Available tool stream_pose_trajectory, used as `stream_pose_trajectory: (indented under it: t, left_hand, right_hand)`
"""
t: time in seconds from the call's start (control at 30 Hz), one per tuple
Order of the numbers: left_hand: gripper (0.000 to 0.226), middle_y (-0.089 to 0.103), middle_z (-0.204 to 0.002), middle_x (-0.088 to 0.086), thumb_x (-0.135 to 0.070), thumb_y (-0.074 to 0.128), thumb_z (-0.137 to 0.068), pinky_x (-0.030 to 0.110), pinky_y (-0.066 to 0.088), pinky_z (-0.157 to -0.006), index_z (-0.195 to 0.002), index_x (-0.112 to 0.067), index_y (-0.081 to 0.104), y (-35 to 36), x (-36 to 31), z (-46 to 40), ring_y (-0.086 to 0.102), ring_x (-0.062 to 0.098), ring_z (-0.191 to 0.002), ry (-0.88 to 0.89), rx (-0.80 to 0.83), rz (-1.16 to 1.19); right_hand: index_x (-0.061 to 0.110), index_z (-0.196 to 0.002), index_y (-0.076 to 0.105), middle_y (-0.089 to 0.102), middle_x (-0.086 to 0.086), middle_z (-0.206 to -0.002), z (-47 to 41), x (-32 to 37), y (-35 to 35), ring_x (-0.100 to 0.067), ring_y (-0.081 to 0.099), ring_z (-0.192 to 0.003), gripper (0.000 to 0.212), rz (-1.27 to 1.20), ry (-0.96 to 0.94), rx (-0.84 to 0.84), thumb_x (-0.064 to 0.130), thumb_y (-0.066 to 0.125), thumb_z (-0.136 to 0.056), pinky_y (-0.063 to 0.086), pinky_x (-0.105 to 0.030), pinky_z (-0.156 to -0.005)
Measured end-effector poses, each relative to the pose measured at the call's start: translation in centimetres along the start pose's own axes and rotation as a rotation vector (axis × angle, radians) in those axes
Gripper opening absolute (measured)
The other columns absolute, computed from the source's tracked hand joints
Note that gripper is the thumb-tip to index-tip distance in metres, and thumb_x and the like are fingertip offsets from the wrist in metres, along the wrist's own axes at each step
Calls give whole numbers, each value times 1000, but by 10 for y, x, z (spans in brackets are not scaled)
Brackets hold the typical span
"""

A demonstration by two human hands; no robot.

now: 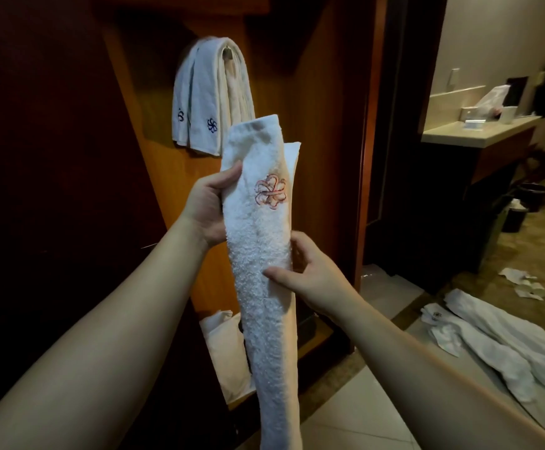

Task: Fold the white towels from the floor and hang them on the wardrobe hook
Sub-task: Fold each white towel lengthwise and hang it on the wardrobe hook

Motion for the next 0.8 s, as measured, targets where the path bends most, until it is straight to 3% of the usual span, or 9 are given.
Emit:
stream_pose_trajectory:
  t: [0.1, 0.17, 0.23, 0.37, 0.47, 0.53, 0.63, 0.7, 0.8]
  left_hand:
    - [33, 72, -114, 14, -27, 69, -82, 49, 55, -95, -110, -11, 77, -1, -3, -2, 68, 32, -108, 15, -19, -67]
    - [35, 71, -118, 15, -29, 70, -82, 50, 53, -98, -112, -12, 77, -4, -6, -3, 67, 34, -113, 13, -47, -178]
    - [38, 70, -123, 15, -32, 70, -83, 48, 54, -98, -115, -14, 75, -11, -11, -1, 66, 35, -117, 11, -94, -322]
    - [33, 76, -111, 7, -32, 72, -77, 38, 55, -90, -104, -16, 81, -30, -28, 1, 73, 26, -105, 56, -195, -453]
    - [41, 78, -100, 2, -37, 89, -58, 34, 57, -85, -95, -19, 83, -37, -34, 1, 74, 22, -97, 78, -153, -419]
    - [58, 77, -104, 3, -44, 94, -48, 38, 53, -94, -98, -17, 82, -41, -31, -1, 71, 26, -102, 67, -142, -433]
    - [46, 74, -116, 6, -37, 85, -65, 45, 45, -104, -107, -18, 80, -48, -23, -6, 66, 29, -114, 101, -208, -391]
    - [40, 72, -123, 9, -31, 78, -75, 41, 53, -97, -112, -15, 79, -51, -18, -8, 67, 26, -118, 123, -254, -281]
    - [33, 76, -112, 5, -32, 76, -74, 32, 60, -76, -103, -17, 81, -47, -10, -8, 73, 22, -103, 98, -319, -338]
  right_hand:
    - [50, -114, 49, 61, 23, -121, -4, 2, 9, 7, 58, -109, 61, 60, 59, 44, 74, 75, -64, 46, -12, -89]
    - [44, -103, 57, 68, 32, -103, -8, -2, 11, 14, 63, -96, 35, 87, 103, 77, 59, 77, -78, 45, -4, -77]
    - [38, -99, 62, 71, 24, -98, -9, -3, 7, 10, 66, -91, 20, 157, 98, 101, 55, 67, -90, 48, -8, -73]
    - [19, -120, 65, 65, 5, -114, -9, 2, -9, -3, 62, -102, 40, 167, -75, 80, 50, 55, -98, 52, -20, -85]
    - [16, -107, 72, 62, -3, -107, -9, 6, -14, -7, 56, -99, 25, 189, -216, -45, 37, 63, -98, 49, -26, -86]
    - [16, -101, 75, 62, -3, -104, -11, 6, -13, -9, 56, -98, 22, 217, -193, -51, 36, 67, -95, 48, -33, -86]
    - [4, -92, 76, 64, -10, -97, -12, 7, -16, -19, 59, -93, 43, 282, -195, -99, 46, 65, -91, 49, -41, -80]
    - [-2, -78, 70, 61, -12, -83, -11, 9, -24, -22, 58, -79, 58, 270, -250, -236, 55, 60, -87, 46, -43, -69]
    - [-4, -77, 66, 63, -16, -76, -6, 3, -28, -27, 60, -73, 61, 258, -199, -286, 56, 58, -85, 46, -47, -67]
Point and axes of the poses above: each hand's wrist, its own z-axis away from the middle knuckle, its own y-axis out of the palm, x = y × z, the point moved 3 cm from there along -z, towards the middle knuckle
